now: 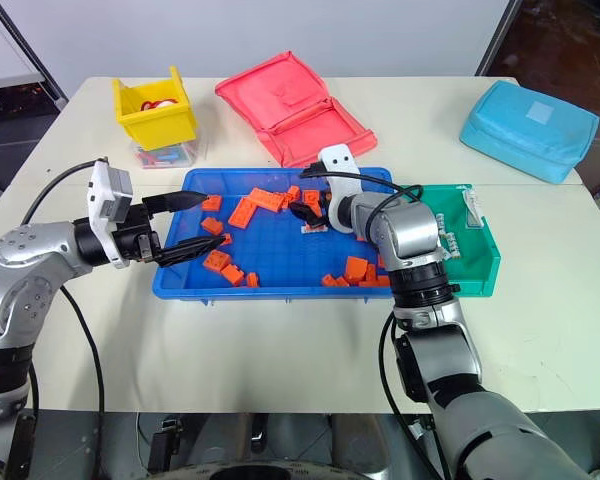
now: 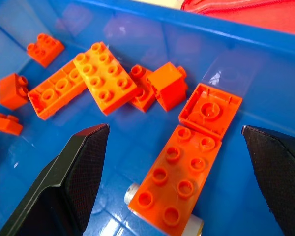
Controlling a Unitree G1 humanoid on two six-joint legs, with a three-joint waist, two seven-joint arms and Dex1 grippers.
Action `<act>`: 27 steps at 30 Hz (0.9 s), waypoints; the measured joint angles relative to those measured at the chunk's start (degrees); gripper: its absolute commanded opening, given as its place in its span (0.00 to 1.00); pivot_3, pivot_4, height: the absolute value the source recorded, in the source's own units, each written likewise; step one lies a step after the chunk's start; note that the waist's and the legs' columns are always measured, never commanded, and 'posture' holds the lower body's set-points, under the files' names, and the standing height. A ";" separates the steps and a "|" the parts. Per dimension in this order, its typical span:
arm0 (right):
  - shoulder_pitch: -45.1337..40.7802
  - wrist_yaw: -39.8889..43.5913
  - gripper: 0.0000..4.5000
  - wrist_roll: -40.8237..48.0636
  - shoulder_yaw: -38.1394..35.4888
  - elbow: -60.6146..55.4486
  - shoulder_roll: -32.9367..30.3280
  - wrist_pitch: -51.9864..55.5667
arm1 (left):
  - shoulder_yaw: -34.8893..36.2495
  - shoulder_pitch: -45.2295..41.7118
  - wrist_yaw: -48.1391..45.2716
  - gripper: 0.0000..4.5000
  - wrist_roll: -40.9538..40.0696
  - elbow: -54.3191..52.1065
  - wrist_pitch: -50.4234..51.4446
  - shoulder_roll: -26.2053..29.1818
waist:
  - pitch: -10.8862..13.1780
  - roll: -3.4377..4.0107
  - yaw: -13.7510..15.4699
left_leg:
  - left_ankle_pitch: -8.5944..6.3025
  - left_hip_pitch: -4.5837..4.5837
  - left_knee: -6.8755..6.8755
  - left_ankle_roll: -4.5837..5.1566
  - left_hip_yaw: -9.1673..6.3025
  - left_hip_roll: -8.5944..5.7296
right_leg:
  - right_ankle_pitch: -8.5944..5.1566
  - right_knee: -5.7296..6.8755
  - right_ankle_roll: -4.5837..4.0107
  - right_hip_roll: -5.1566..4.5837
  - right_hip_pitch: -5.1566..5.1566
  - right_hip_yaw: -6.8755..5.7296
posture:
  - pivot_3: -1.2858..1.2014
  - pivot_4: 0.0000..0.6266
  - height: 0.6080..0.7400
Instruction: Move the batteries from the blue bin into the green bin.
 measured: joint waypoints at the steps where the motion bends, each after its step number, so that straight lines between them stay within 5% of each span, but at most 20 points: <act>1: 0.25 -0.07 0.98 -0.03 0.16 0.00 0.00 0.00 | 0.00 0.00 0.14 1.00 0.00 0.00 -0.01 -0.07 | 0.00 0.00 0.00 | 0.00 0.00 0.00 0.00 0.00 0.00 | 0.00 0.00 0.00 0.00 0.00 0.00 | 0.52 0.24 1.00; 15: 1.69 -0.42 0.98 -0.91 1.58 0.73 -0.33 -0.31 | -0.02 0.51 1.00 1.00 0.01 0.00 -0.14 -0.91 | 0.00 0.00 -0.03 | 0.00 0.00 -0.01 0.00 0.01 0.00 | 0.00 -0.01 0.00 0.01 0.00 0.00 | 0.52 0.24 1.00; 18: 1.74 -0.35 0.80 -0.98 1.54 1.77 -0.29 -0.64 | -0.02 1.07 1.43 1.00 0.02 0.00 -0.15 -0.92 | 0.00 0.00 -0.01 | 0.00 0.01 -0.01 0.00 0.00 0.01 | 0.00 -0.01 0.00 0.01 0.00 0.00 | 0.52 0.24 1.00; 22: 1.74 0.00 0.37 -1.05 1.54 1.88 -0.30 -0.78 | -0.01 1.09 1.73 1.00 0.02 -0.01 -0.17 -0.93 | 0.00 0.00 -0.01 | 0.00 0.01 -0.01 0.00 0.01 0.01 | 0.00 -0.02 0.00 0.00 0.01 0.00 | 0.52 0.24 1.00; 27: 1.74 0.01 0.37 -1.12 1.55 1.88 -0.27 -1.01 | -0.01 1.10 1.85 1.00 0.02 0.00 -0.33 -0.93 | 0.00 0.00 -0.01 | 0.00 0.01 -0.02 0.00 0.01 0.01 | 0.00 -0.02 0.00 0.01 0.00 0.00 | 0.52 0.24 1.00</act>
